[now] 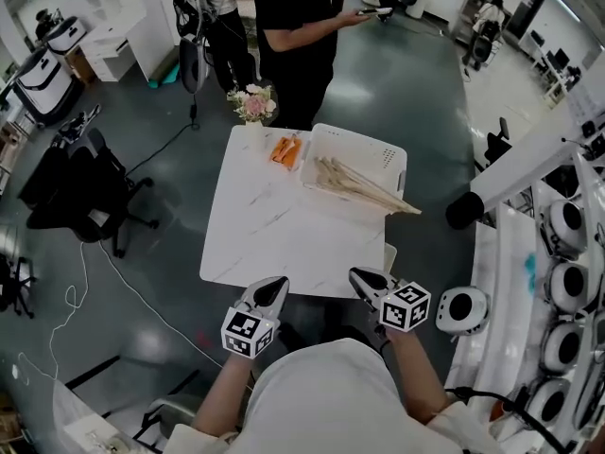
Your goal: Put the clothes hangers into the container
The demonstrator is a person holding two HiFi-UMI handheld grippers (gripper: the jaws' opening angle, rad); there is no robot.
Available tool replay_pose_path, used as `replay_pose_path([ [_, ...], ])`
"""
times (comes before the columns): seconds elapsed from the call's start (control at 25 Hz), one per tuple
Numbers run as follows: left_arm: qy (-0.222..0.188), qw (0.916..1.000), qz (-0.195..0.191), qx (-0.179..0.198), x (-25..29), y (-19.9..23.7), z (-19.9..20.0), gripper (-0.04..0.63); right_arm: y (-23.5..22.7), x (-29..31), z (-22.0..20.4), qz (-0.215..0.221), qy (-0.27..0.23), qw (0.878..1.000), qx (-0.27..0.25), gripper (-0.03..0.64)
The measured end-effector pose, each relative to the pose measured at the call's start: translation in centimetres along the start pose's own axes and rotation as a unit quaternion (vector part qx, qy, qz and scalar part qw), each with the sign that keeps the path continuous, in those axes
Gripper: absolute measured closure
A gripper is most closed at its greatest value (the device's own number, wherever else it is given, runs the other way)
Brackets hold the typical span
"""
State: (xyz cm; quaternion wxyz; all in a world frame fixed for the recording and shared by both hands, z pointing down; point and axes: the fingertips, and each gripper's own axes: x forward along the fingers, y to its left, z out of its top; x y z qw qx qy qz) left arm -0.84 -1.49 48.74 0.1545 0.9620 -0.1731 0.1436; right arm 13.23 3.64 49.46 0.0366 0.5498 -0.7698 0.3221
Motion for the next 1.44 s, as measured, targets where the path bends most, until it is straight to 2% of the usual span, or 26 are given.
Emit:
replay_pose_path([
  [0.36, -0.001, 0.9999, 0.013, -0.01, -0.4, -2.0, -0.2, 0.594, -1.3, -3.3, 0.6, -0.011, -0.02, 1.0, -0.011, 0.615],
  [0.68, -0.006, 0.9998, 0.018, -0.007, 1.8, -3.9, 0.5, 0.594, -2.8, -5.3, 0.6, -0.002, -0.016, 1.0, -0.017, 0.615],
  [1.0, -0.005, 0.9999, 0.014, 0.006, 3.6, -5.2, 1.4, 0.594, -3.4, -5.7, 2.0, 0.016, -0.018, 0.999, -0.025, 0.615],
  [1.44, -0.011, 0.9997, 0.022, 0.006, 4.5, -5.3, 2.3, 0.594, -4.1, -6.2, 2.9, 0.022, -0.024, 0.999, -0.024, 0.614],
])
